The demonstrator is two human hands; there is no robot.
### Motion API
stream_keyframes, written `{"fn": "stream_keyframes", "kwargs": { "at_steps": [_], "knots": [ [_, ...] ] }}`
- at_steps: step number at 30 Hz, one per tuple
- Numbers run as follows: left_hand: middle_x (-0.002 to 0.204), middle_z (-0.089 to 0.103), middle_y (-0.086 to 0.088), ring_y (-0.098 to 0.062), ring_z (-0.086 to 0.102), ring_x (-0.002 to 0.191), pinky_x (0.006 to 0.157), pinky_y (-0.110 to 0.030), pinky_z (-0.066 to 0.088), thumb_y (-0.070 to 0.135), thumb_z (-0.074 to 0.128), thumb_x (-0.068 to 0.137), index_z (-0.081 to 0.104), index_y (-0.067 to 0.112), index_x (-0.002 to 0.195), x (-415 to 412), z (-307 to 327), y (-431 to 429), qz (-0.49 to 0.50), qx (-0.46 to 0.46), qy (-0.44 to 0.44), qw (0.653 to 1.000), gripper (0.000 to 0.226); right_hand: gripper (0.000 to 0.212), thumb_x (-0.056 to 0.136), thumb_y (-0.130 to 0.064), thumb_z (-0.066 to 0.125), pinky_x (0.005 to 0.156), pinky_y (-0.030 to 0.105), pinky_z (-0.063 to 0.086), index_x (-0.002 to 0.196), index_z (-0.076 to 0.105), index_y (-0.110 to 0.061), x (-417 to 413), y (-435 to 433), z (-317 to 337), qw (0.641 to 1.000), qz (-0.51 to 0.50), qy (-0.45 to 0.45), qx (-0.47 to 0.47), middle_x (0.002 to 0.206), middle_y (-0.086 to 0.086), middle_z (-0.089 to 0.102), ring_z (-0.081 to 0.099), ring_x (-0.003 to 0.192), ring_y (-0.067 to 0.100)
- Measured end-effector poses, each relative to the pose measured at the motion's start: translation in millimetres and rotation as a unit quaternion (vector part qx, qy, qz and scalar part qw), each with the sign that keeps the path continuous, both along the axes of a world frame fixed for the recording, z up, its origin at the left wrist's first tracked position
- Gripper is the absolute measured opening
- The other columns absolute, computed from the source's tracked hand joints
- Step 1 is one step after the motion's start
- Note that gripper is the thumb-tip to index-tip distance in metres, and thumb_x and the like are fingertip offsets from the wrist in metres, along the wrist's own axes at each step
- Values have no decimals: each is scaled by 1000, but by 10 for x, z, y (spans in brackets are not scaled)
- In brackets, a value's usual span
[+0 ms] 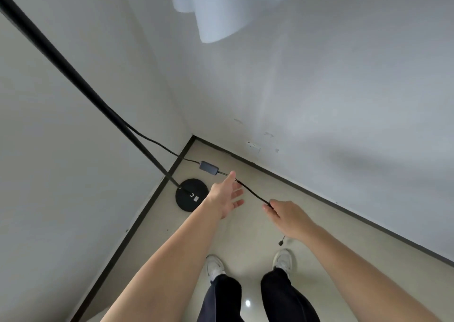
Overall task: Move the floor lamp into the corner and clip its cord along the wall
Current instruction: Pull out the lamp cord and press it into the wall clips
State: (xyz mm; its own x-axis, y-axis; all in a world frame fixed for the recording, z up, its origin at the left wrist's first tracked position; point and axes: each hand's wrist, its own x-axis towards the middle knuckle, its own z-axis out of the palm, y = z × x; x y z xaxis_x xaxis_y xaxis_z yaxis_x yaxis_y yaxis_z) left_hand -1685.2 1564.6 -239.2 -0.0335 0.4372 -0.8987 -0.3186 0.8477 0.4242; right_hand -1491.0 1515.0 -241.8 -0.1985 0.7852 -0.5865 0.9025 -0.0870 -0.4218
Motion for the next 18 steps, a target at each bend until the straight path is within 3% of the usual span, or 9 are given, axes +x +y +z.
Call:
{"fn": "stream_keyframes", "kwargs": {
  "at_steps": [3,5,11,15,18],
  "knots": [
    [85,70,-4,-12,63,71,65,-29,53,24,64,95,68,12,83,279,-47,21,-9,4,44,999,18,44,101,-49,32,62,42,51,80,51,-16,175,8,-84,999,-22,14,-22,68,6,64,62,60,26],
    [78,68,-3,-9,57,61,61,-25,50,18,66,94,70,12,78,412,-52,65,9,26,77,997,18,45,99,-52,32,62,43,52,81,53,-16,331,13,-148,998,-43,23,-30,70,8,65,64,62,26],
    [76,69,-3,-10,55,61,61,-23,50,17,68,93,70,11,78,353,7,401,117,73,161,977,17,44,102,-46,36,51,32,31,70,41,-16,848,79,-382,997,-72,-17,13,59,-3,48,48,55,17],
    [77,67,-4,-9,54,61,67,-26,49,23,67,94,68,13,73,165,-1,632,166,83,207,961,23,43,103,-45,35,57,35,33,72,38,-16,1137,78,-645,992,-117,-34,-21,63,-1,45,52,66,25],
    [86,65,-4,-13,57,74,76,-32,51,34,66,94,65,15,82,227,-145,674,132,62,187,971,23,38,104,-41,32,60,35,33,79,39,-13,1027,199,-771,993,-115,-14,-10,62,-1,44,49,67,28]
  ]
}}
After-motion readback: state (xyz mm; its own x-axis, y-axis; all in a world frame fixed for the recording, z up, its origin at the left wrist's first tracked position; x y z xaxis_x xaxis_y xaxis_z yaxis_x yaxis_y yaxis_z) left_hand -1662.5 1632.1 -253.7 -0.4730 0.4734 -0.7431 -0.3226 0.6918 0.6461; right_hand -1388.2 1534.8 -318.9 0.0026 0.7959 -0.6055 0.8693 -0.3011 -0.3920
